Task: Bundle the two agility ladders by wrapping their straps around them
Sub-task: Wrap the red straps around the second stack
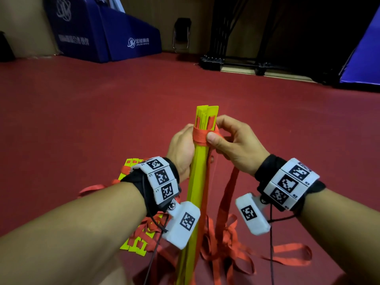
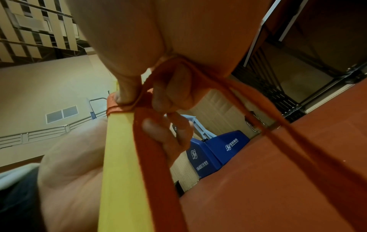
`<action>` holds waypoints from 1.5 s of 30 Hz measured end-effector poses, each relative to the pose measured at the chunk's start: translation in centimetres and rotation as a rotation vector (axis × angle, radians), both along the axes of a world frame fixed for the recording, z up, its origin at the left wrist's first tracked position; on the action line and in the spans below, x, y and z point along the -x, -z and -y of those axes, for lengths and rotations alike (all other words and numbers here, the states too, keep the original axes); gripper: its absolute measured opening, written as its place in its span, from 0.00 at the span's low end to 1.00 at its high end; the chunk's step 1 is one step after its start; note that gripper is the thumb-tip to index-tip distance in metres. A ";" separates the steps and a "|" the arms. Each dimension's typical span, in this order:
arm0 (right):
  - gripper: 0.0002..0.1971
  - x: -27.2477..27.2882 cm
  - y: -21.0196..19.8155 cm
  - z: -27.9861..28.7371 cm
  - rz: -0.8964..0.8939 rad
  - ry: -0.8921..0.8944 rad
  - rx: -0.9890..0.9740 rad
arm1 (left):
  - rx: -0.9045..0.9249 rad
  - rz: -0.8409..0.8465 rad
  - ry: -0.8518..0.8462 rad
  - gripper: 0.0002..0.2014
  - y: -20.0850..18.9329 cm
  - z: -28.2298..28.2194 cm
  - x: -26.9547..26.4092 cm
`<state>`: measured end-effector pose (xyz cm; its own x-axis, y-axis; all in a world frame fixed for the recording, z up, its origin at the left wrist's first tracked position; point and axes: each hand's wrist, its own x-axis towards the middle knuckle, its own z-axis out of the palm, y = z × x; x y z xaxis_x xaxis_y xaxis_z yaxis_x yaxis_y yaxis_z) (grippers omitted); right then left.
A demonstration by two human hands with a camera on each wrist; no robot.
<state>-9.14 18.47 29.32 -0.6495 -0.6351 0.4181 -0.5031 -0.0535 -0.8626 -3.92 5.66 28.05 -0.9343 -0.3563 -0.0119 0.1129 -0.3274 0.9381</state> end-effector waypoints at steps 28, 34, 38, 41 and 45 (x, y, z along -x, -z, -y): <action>0.17 3.5 0.0 -1.4 -0.191 0.337 -0.119 | 0.403 -0.216 0.062 0.08 2.4 0.0 1.3; 0.24 3.7 -0.5 -2.9 -0.310 0.305 -0.319 | 0.289 -0.196 0.062 0.09 2.0 0.4 1.4; 0.16 4.0 -0.8 -3.4 -0.293 0.254 -0.306 | 0.257 -0.191 0.073 0.11 1.7 0.5 1.4; 0.13 4.2 -0.7 -3.5 -0.327 0.281 -0.297 | 0.225 -0.195 0.122 0.14 1.4 0.1 1.1; 0.13 4.3 -0.3 -3.1 -0.309 0.259 -0.254 | 0.162 -0.205 0.166 0.14 0.8 -0.3 0.7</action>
<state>-13.47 21.56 29.61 -0.6696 -0.5756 0.4693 -0.7072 0.3010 -0.6398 -4.65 5.91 27.21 -0.9570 -0.1808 0.2271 0.2625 -0.2050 0.9429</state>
